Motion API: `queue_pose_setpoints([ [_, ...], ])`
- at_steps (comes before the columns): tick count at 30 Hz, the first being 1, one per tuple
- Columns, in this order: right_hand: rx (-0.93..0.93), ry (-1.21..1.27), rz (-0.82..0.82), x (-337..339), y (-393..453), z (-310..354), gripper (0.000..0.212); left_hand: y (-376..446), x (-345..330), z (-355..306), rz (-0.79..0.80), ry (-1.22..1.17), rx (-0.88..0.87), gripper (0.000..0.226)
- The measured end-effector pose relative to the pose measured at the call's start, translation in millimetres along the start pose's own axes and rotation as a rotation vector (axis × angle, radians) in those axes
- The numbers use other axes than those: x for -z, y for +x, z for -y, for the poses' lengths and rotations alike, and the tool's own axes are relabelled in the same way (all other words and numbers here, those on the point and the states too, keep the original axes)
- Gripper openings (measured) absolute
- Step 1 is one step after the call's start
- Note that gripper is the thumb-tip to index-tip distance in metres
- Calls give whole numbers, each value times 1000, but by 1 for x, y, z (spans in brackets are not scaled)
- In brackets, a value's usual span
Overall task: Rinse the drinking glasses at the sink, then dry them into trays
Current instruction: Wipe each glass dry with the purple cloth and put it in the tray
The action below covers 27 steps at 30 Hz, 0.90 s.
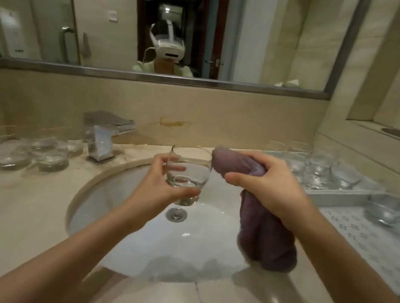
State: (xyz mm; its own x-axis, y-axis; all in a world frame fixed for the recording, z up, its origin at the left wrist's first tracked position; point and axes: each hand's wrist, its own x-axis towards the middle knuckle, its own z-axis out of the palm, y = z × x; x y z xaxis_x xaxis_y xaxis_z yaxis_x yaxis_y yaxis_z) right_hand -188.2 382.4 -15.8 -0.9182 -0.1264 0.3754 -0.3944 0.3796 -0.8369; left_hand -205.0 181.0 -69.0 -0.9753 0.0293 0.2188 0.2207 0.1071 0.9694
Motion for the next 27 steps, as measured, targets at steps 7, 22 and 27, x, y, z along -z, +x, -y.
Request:
queue_pose_setpoints([
  [7,52,-379,-211,114,-31,34,34,23,-97,-65,214,83,-167,70],
  [22,-361,-809,-218,223,-61,-82,37,61,-282,-21,548,410,-14,64],
  [27,-402,-836,-238,230,-51,-102,30,70,-301,-10,519,428,-12,69],
])
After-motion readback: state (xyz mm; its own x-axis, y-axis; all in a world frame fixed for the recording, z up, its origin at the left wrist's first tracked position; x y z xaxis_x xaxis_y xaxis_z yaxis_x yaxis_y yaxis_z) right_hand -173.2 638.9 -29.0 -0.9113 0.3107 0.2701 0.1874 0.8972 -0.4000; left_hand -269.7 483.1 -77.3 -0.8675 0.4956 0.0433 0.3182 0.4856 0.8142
